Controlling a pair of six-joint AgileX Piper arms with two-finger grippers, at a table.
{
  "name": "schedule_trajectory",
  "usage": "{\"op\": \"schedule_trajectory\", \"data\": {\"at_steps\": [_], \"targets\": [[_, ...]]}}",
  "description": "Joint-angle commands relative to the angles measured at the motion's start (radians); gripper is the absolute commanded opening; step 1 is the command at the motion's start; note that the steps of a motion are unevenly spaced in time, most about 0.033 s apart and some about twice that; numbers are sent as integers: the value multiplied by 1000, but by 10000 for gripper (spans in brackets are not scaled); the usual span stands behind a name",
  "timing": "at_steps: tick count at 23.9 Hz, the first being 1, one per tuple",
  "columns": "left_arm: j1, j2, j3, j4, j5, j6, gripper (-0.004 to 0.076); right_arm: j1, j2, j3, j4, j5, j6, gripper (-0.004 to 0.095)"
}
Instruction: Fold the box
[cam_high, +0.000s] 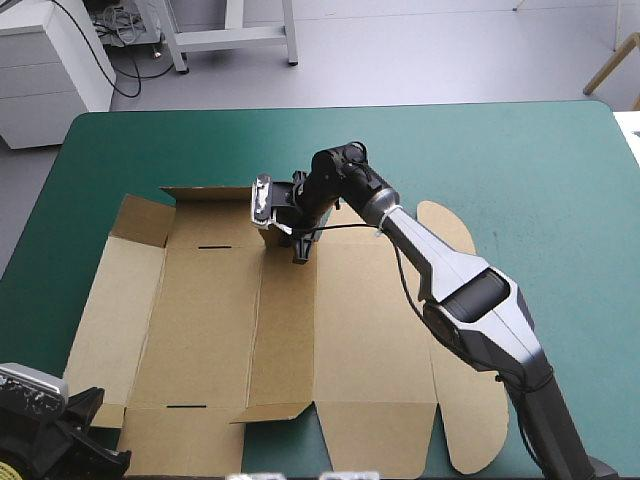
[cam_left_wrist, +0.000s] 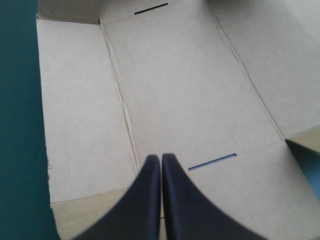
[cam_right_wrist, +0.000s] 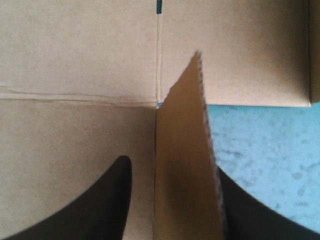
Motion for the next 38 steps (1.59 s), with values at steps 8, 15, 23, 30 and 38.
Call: {"op": "schedule_trajectory", "data": {"at_steps": [8,15,23,30,38], "targets": [[-3,16,-31,-6,18,-9,-10,-154,-320,-31,-276,22,378,402],[-3,16,-29,-8,26,-9,-10,-435,-551,104,-287,68,732,20],[-3,16,-27,-8,44,-12,-10,-651,-954,670,-280,68,807,-19],[-3,16,-27,-8,42,-12,-10,-780,-1286,1092,-280,68,829,-19],[-3,16,-27,-8,42,-12,-10,-807,-1672,1513,-235,3,896,-19]]}}
